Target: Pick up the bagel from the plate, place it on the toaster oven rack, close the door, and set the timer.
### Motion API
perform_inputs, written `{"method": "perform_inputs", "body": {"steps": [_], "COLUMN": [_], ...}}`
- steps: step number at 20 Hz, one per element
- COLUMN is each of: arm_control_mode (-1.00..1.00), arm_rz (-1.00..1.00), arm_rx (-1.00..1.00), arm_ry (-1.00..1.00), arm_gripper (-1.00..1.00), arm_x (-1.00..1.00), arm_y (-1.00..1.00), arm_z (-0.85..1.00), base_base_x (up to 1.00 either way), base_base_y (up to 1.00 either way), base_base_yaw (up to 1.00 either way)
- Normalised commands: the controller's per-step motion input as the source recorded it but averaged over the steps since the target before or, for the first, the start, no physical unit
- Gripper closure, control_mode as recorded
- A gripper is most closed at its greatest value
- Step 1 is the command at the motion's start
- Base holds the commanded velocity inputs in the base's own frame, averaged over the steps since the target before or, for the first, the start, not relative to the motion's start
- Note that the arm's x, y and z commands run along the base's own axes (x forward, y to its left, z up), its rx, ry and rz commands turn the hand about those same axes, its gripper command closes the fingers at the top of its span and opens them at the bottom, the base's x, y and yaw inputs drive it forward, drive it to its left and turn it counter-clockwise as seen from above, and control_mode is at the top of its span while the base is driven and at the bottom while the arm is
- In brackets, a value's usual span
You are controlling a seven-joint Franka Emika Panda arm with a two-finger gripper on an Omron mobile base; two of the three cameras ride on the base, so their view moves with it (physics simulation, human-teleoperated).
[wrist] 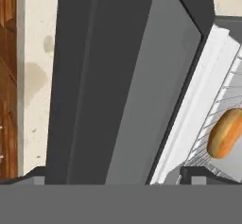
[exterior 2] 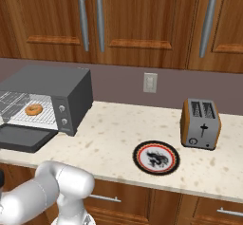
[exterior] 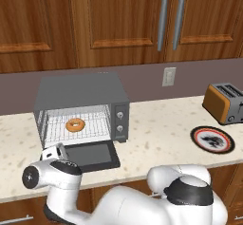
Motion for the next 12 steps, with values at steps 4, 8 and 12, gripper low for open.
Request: {"method": "perform_inputs", "body": {"steps": [4, 8, 12], "arm_control_mode": [-1.00, -1.00, -1.00], "arm_rz": [0.07, 0.08, 0.09], "arm_rx": [-0.01, -0.01, 0.00], "arm_ry": [-0.33, -0.33, -0.29], "arm_gripper": [-1.00, -1.00, -1.00], "arm_x": [0.23, 0.29, 0.57], "arm_y": [0.03, 0.01, 0.01], "arm_z": [0.59, 0.57, 0.33], "base_base_x": [0.00, 0.00, 0.00], "base_base_y": [0.00, 0.00, 0.00], "base_base_yaw": [0.00, 0.00, 0.00]}}
